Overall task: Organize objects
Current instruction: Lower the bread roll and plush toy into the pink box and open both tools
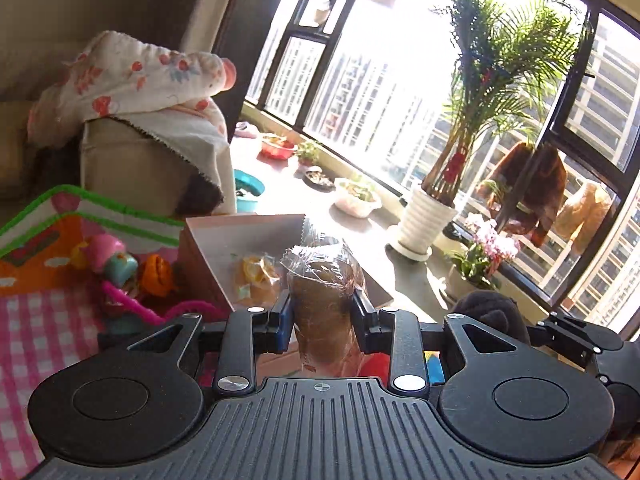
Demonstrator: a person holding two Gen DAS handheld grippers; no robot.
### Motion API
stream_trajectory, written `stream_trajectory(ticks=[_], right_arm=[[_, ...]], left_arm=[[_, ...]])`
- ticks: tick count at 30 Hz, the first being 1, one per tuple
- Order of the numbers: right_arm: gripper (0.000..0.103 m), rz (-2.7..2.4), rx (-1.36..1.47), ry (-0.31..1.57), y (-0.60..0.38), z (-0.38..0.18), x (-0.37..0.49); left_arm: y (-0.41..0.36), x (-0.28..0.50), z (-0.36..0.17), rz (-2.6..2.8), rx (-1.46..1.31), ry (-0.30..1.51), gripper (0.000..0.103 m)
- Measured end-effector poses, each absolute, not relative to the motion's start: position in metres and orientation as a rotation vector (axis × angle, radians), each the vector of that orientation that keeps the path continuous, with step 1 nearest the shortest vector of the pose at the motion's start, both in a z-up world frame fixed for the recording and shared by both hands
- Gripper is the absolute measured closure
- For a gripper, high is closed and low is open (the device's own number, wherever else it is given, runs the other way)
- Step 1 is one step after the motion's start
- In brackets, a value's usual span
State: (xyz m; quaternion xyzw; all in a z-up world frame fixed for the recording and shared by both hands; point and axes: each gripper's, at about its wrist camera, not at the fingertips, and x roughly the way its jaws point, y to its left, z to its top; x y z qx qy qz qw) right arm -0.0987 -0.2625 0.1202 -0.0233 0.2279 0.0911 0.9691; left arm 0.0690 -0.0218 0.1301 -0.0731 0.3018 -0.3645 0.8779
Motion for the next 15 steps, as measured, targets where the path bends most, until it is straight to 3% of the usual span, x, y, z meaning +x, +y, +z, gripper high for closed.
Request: stream_trajectory(ticks=[13, 15], right_arm=[[0.029, 0.103, 0.074, 0.537, -0.300, 0.083, -0.067], [0.029, 0.103, 0.077, 0.546, -0.300, 0.080, -0.064]], left_arm=[[-0.094, 0.165, 0.052, -0.763, -0.106, 0.811, 0.069], [-0.098, 0.163, 0.045, -0.718, -0.017, 0.780, 0.062]])
